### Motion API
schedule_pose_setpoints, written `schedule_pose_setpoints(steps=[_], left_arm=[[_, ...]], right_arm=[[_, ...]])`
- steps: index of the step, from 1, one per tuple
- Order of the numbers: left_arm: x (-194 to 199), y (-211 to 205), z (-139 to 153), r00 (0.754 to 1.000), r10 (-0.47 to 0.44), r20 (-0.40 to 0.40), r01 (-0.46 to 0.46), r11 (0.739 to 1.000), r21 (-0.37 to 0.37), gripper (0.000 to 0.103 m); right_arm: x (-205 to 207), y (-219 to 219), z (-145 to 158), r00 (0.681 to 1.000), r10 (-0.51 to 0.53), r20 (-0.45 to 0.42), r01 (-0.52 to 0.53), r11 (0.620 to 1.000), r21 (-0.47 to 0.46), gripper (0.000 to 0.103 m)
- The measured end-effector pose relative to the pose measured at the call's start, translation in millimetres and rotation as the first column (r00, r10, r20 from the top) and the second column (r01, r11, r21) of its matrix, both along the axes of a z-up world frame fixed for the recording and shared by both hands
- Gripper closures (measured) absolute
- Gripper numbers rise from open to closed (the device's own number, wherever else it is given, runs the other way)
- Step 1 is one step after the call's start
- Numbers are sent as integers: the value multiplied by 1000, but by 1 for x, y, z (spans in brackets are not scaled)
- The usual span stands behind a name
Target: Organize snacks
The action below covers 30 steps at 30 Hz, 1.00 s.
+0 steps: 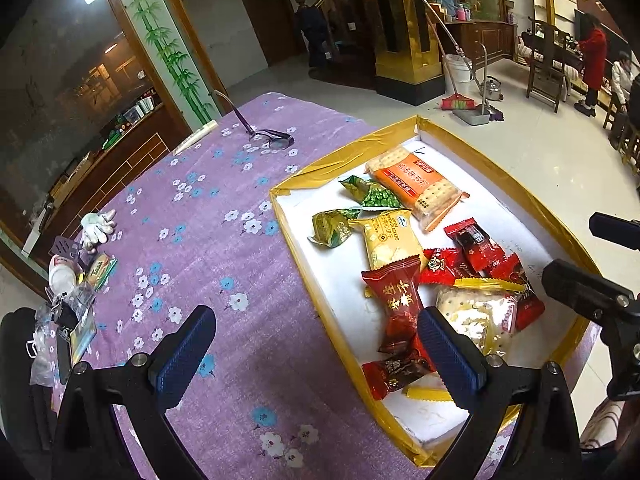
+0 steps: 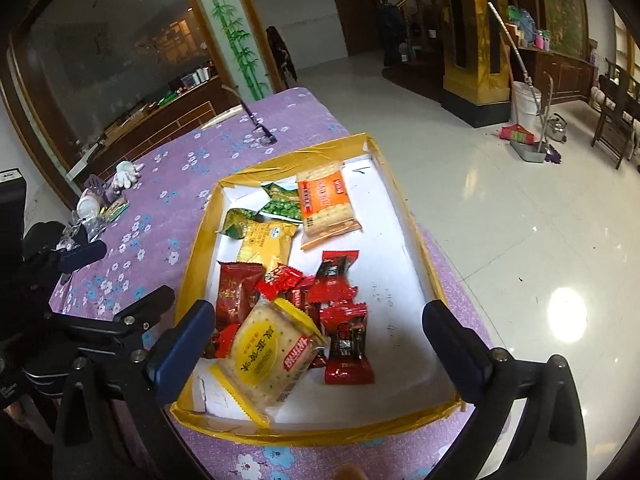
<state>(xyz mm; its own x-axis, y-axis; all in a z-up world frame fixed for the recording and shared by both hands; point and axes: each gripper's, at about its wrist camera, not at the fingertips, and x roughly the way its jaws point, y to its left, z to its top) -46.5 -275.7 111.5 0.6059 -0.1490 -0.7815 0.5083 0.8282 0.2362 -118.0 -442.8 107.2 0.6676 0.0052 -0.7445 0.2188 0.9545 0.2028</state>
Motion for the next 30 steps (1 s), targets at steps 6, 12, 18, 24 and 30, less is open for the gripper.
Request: schedule_pose_setpoints(steps=[6,12,18,24,30], left_arm=[[0,0,0,1000,1,-2,-1,1000,1,1],[-1,0,-1,1000,-4,-4,4,1000,2,1],[-2,2,-2,1000,-4,-7,5,1000,5,1],[-3,2,-4,1000,-6,-9,6,1000,13,1],[-2,3,-5,1000,-5,-14,5,1000,15,1]], right_arm=[[-3,0,1,1000,-13,14,13,1000,-9,0],[-1,3,-1,1000,-10,2,10,1000,-13,0],[-2,4,-3,1000,-11,-4,11,1000,-14,0],[0,5,-6,1000,-7,-12,7,1000,-21,0],[0,5,-7,1000,-9,-15,8,1000,-22,0]])
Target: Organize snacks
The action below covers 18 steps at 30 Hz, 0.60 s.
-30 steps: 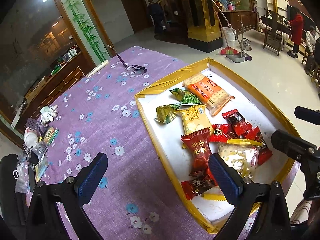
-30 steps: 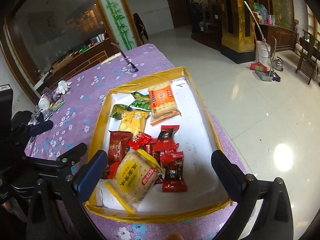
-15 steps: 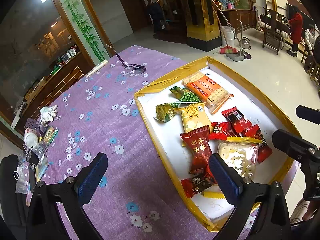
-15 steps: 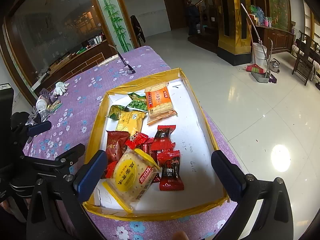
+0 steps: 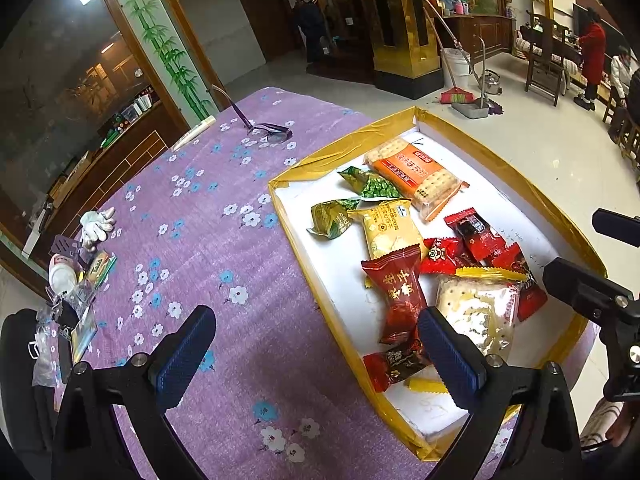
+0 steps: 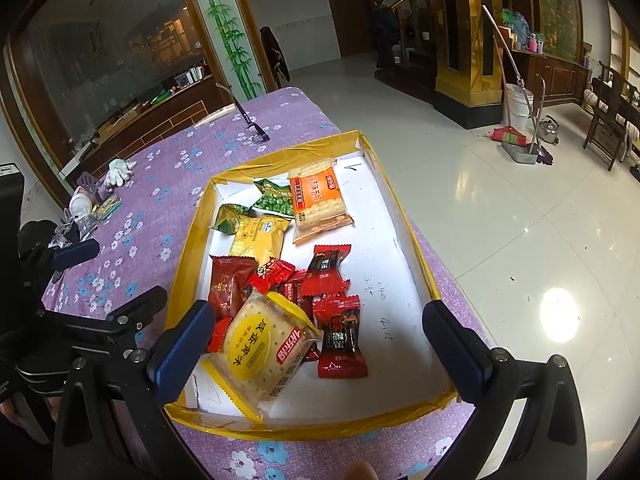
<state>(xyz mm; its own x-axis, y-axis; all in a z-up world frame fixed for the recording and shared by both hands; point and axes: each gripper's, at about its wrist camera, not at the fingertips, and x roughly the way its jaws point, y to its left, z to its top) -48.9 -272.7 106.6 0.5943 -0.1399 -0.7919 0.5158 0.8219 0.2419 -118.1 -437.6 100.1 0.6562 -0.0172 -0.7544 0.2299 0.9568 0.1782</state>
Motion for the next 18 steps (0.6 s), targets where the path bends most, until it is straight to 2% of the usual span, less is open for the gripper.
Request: schedule_pose_setpoints(steps=[18], left_arm=[[1,-1,-3,1000,-6,-5,6,1000,3,1]], right_arm=[[0,-1,-2,1000,-3,-3,3,1000,1,0]])
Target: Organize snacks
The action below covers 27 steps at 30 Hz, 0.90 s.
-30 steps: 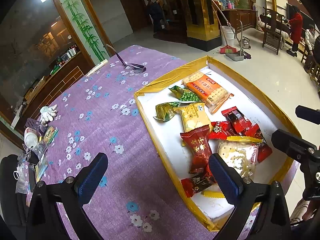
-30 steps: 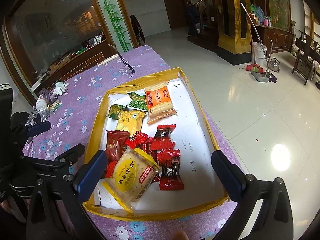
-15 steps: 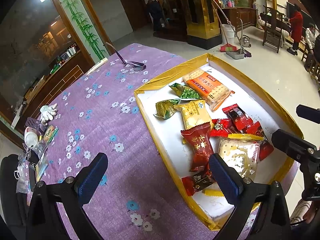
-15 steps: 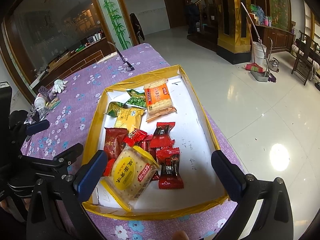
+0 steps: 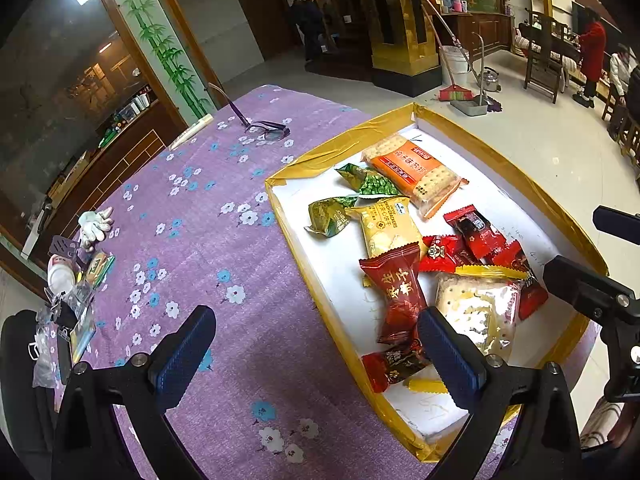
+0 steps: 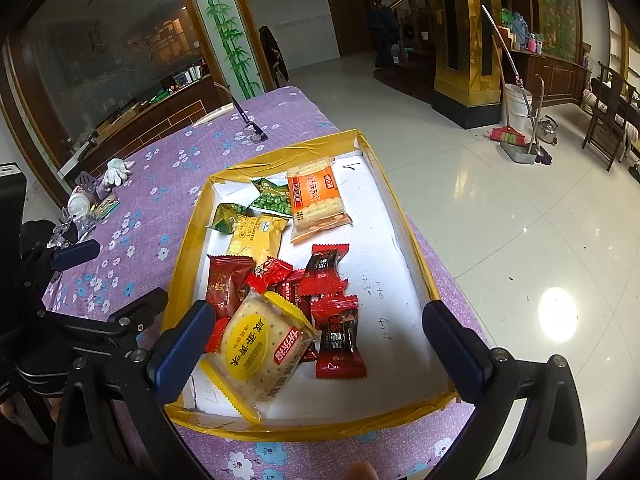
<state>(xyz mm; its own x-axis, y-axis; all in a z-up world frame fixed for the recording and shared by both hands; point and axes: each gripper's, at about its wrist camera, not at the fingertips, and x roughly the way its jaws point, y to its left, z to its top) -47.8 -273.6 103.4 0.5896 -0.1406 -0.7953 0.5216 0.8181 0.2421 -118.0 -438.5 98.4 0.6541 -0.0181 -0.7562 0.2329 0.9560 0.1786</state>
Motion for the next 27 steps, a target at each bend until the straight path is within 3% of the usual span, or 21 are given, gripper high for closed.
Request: schedule_pose_setpoints(steps=[27], left_arm=[[0,-3,-4,1000,-7,-10,7,1000,5,1]], right_arm=[[0,-2,-1,1000,-1,0,1,1000,-1,0]])
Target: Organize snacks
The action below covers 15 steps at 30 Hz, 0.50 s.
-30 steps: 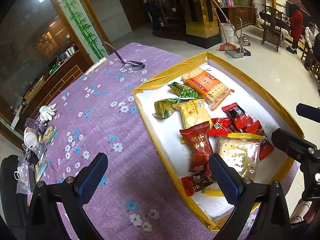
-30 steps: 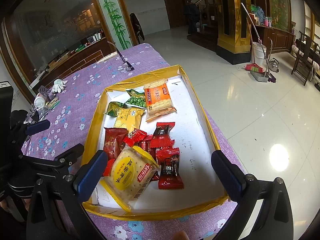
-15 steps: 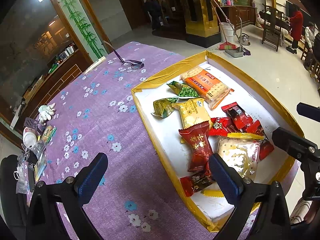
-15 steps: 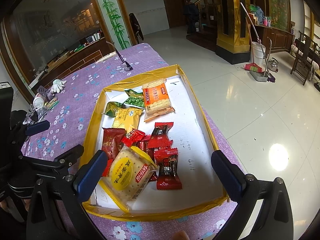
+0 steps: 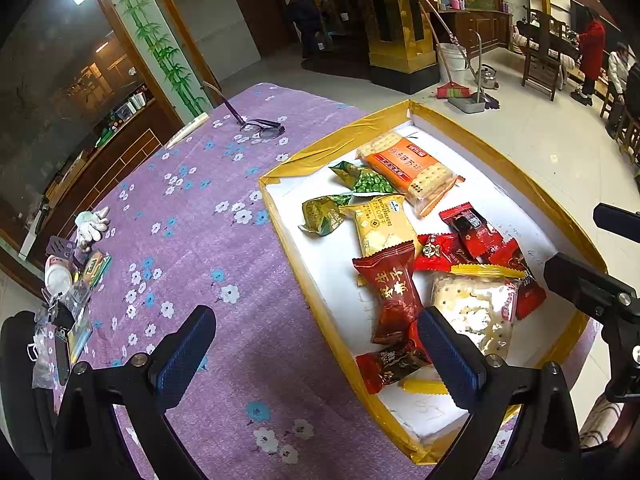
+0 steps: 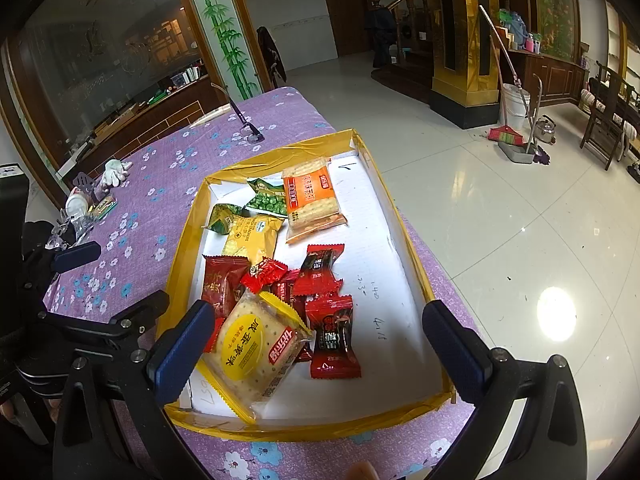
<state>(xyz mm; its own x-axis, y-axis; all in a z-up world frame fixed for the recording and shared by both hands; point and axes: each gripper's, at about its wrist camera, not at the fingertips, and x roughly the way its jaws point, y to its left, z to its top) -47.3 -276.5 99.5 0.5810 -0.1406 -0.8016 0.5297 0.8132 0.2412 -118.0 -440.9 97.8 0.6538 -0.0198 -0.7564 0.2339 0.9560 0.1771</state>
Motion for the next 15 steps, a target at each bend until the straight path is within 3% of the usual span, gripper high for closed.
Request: schedule_pose_setpoints(steps=[15], left_arm=[[-2,-2,0,1000,-5,0,5,1000,5,1]], right_arm=[[0,0,0,1000,1,-1,-1,1000,-1,0]])
